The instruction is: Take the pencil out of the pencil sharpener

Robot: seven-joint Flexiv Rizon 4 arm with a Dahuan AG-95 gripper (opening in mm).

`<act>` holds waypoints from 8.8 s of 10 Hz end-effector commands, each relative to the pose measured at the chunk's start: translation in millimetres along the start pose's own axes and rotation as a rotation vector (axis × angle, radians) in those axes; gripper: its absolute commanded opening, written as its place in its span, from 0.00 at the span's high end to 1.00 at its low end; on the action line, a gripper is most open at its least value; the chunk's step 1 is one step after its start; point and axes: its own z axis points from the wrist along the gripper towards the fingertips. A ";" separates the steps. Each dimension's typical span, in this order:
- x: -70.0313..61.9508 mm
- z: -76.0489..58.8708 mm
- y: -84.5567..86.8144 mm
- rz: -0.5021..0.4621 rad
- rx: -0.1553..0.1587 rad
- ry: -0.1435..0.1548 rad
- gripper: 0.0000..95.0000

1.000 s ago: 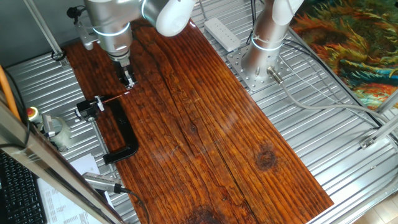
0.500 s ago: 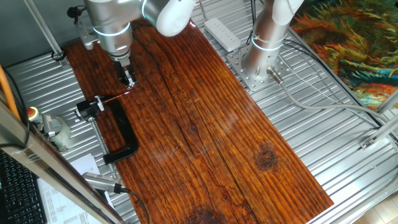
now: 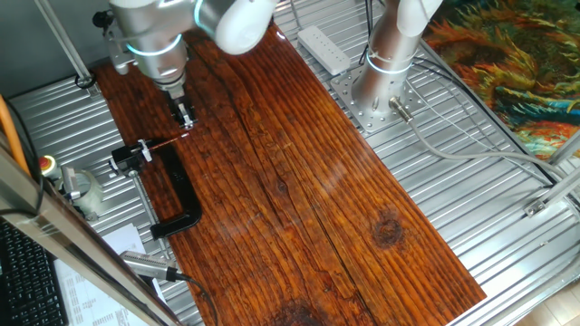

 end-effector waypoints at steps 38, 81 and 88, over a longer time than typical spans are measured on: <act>-65.3 63.9 -27.2 -0.047 -0.019 -0.092 0.80; -23.2 67.9 -20.9 -0.052 -0.017 -0.073 1.00; -9.5 64.1 -19.4 -0.054 -0.018 -0.059 1.00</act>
